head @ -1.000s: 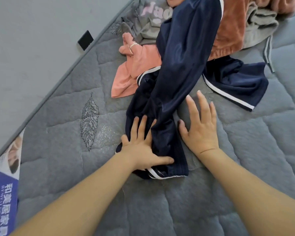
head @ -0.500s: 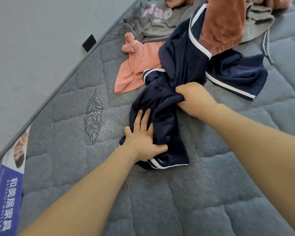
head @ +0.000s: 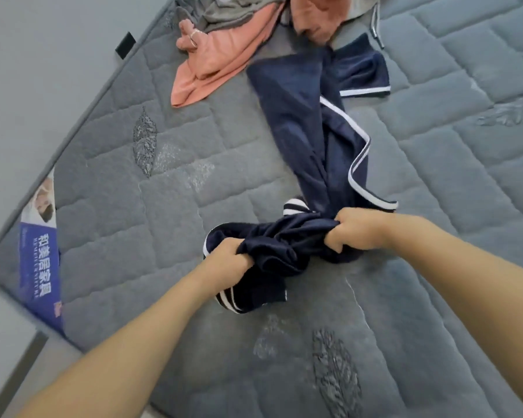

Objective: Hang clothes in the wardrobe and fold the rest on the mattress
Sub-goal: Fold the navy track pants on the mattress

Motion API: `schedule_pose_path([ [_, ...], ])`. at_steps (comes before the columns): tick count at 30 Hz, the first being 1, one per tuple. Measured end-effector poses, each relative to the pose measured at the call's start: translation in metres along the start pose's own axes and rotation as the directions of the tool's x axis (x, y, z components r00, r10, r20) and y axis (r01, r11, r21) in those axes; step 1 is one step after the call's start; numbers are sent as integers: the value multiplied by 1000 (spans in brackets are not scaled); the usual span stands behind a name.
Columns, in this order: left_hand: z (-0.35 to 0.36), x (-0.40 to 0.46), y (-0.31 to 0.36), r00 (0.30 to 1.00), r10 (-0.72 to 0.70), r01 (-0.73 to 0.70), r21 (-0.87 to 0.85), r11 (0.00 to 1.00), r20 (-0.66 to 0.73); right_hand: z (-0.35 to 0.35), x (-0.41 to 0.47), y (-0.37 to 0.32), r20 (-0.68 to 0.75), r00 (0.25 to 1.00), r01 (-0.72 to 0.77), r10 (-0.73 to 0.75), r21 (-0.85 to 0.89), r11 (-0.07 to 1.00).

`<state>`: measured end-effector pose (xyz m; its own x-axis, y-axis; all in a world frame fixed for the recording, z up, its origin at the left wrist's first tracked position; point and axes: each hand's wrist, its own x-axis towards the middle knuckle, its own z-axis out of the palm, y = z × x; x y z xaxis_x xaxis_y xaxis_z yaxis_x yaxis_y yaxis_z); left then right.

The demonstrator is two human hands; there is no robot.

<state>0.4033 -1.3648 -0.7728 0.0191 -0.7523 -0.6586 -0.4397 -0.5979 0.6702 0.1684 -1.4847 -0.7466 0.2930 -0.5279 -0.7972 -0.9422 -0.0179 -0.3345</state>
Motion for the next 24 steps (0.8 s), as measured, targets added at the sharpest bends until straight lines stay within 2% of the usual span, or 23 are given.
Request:
schedule_pose_path([
  [2,17,-32,-7,991,-108,103,65,993,81,38,-39,24,186,977,-113,100,57,992],
  [4,31,-58,-6,963,-239,243,-17,970,122,77,-79,47,399,901,-248,172,147,957],
  [6,43,-70,5,950,-287,298,-76,952,121,95,-111,70,496,839,-347,226,167,923],
  [7,47,-72,10,959,-273,278,-56,959,82,94,-123,83,477,843,-347,250,126,929],
  [8,51,-73,13,972,-234,234,-2,972,-1,89,-134,95,357,899,-295,255,60,954],
  [9,57,-75,16,977,-178,188,76,979,-120,84,-141,110,110,970,-218,218,-6,976],
  [10,64,-80,20,966,-105,140,141,980,-235,79,-148,123,-210,967,-163,144,-78,984],
  [11,70,-87,24,962,-19,71,179,981,-274,77,-157,134,-497,866,-140,62,-122,983],
  [12,77,-96,27,977,44,-7,174,985,-208,80,-168,140,-693,720,-95,-17,-122,988],
  [13,83,-104,26,995,81,-68,193,979,-60,86,-181,139,-782,621,-24,-54,-88,996],
  [14,90,-113,23,989,94,-124,304,945,111,98,-193,135,-782,621,43,-63,-47,998],
  [15,98,-120,17,972,80,-181,484,856,223,114,-203,128,-728,679,90,-92,-41,995],
  [16,105,-126,8,965,55,-215,655,724,256,134,-213,119,-633,760,132,-149,-74,989],
  [17,110,-130,-1,973,34,-204,787,582,228,156,-220,109,-514,830,177,-218,-128,976],
  [18,114,-133,-9,986,15,-155,871,466,167,177,-225,97,-400,869,231,-293,-195,953],
  [19,118,-135,-16,995,4,-95,918,386,101,195,-226,86,-304,896,255,-324,-244,936],
  [21,123,-137,-25,1000,-8,-11,966,258,13,227,-216,68,-185,955,172,-232,-293,941],
  [24,128,-138,-36,998,69,-13,999,38,11,267,-199,50,-162,981,26,-105,-431,902],
])
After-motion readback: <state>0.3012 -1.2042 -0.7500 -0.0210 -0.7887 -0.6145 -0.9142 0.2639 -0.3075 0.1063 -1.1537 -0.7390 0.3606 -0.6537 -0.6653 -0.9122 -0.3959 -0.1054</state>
